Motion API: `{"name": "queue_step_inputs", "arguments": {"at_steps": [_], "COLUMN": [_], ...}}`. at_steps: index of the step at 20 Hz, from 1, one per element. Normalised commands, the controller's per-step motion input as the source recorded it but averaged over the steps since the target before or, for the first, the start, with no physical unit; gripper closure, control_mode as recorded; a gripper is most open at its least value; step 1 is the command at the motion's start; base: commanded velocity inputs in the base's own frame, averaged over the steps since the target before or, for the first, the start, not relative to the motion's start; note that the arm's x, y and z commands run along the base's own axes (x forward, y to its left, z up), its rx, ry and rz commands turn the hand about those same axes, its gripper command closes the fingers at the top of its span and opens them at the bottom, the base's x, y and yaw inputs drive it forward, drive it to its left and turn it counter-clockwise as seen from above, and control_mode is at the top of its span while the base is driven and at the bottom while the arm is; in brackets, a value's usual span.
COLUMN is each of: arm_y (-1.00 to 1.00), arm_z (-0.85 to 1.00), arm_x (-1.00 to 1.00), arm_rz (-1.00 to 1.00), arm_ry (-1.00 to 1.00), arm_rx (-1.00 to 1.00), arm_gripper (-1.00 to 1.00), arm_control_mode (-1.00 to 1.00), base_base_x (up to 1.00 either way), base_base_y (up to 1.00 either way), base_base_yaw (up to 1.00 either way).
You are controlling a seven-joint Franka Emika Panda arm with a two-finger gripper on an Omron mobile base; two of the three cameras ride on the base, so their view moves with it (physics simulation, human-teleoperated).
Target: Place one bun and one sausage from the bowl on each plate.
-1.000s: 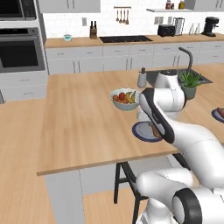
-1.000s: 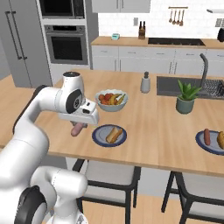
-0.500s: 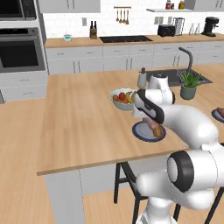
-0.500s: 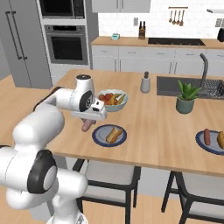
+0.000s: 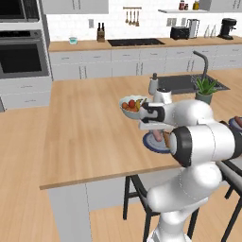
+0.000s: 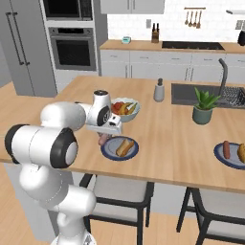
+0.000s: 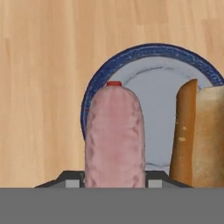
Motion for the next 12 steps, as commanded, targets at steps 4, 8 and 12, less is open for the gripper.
{"name": "queue_step_inputs", "arguments": {"at_steps": [4, 8, 12], "arm_y": [-0.1, -0.04, -0.12], "arm_z": [-0.28, -0.2, -0.22], "arm_x": [0.2, 0.03, 0.0], "arm_rz": [0.0, 0.0, 0.0], "arm_ry": [0.07, 0.02, 0.0], "arm_rx": [0.0, 0.0, 0.0], "arm_gripper": [1.0, 1.0, 1.0], "arm_control_mode": [-1.0, -1.0, -1.0], "base_base_x": [0.0, 0.0, 0.0], "base_base_y": [0.0, 0.0, 0.0], "base_base_yaw": [0.0, 0.0, 0.0]}}
